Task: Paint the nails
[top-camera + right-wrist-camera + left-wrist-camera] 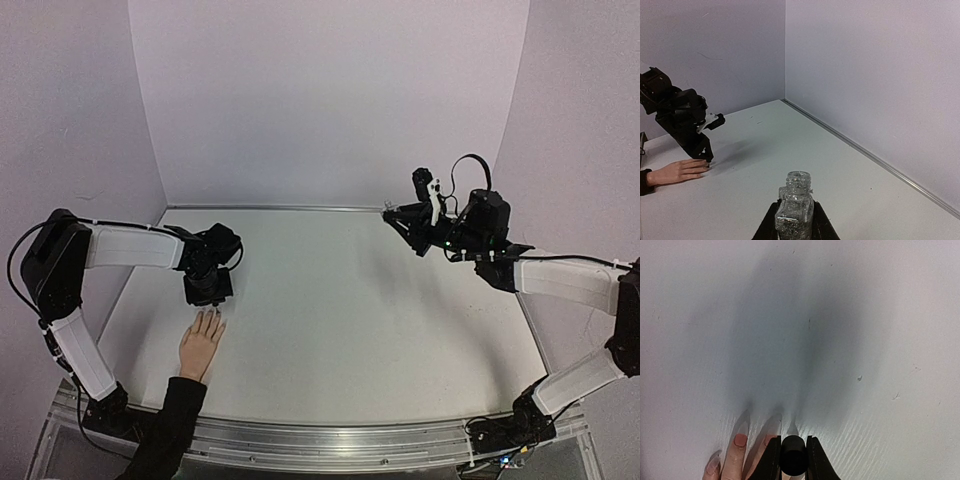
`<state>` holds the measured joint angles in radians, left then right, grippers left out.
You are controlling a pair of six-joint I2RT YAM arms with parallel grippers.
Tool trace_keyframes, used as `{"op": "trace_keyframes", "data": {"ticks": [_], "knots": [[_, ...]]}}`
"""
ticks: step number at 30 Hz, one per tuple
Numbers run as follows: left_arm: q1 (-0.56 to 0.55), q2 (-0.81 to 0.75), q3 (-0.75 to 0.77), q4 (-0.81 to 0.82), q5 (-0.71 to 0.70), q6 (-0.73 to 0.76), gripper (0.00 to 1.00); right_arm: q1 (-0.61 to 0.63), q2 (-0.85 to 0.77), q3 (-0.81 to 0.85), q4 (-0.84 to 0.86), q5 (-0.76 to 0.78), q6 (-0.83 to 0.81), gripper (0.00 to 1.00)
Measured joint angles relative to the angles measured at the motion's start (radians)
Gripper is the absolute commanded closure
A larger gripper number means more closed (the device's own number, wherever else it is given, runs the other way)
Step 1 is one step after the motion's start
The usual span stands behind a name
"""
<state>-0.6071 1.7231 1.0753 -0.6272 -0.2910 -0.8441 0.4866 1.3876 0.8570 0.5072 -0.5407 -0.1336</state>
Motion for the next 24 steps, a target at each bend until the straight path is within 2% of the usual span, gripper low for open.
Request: {"op": "trace_keyframes", "data": {"ticks": [11, 16, 24], "knots": [[0.004, -0.025, 0.045, -0.006, -0.034, 0.029, 1.00, 0.000, 0.000, 0.000, 0.000, -0.005, 0.007, 1.00], [0.004, -0.088, -0.021, -0.005, 0.004, 0.026, 1.00, 0.000, 0.000, 0.000, 0.001, -0.014, 0.016, 1.00], [0.004, -0.072, -0.031, -0.001, 0.056, 0.058, 1.00, 0.000, 0.000, 0.000, 0.008, -0.023, 0.026, 1.00]]}}
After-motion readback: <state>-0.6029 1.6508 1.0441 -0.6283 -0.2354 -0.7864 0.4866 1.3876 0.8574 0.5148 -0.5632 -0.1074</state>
